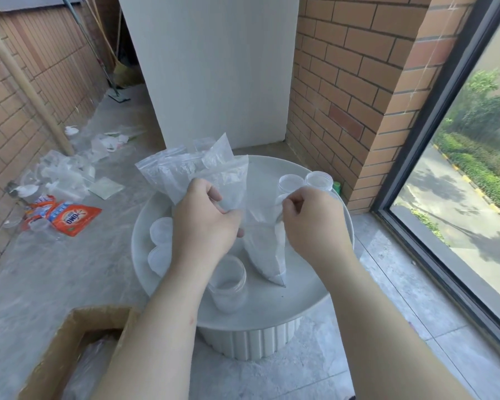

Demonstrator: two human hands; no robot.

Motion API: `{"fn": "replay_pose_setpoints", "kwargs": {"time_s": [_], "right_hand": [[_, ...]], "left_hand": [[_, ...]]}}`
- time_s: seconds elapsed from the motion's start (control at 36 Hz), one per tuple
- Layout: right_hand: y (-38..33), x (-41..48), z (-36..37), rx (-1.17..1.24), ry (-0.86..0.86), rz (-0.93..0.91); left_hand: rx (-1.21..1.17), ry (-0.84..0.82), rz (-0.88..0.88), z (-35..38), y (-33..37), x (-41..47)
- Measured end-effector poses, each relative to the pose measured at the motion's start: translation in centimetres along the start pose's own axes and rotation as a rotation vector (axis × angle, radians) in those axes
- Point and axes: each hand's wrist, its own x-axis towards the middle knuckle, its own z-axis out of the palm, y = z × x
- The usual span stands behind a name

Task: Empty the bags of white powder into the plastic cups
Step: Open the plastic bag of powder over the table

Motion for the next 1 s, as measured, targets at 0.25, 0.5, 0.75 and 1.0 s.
{"fn": "replay_pose_setpoints", "kwargs": {"time_s": [0.25,0.5,0.75,1.0], "right_hand": [[0.5,-0.1,-0.6,-0.072,0.172,-0.104],[0.7,-1.2,-4.4,0.127,0.213,0.012],[1.7,-1.8,-5.9,0.870,0.115,0.454],[2.1,-2.6,-4.2,1.328,-0.298,0.831]], "left_hand": [[0.000,0.085,0.005,-0.2,1.0,-0.1],[-0.023,0.163,0.224,0.4,6.0,-0.5],[0.130,0.184,0.486,0.5,12.9,-0.5],[0.012,0.133,0.533,-1.1,15.8,-3.1]]}}
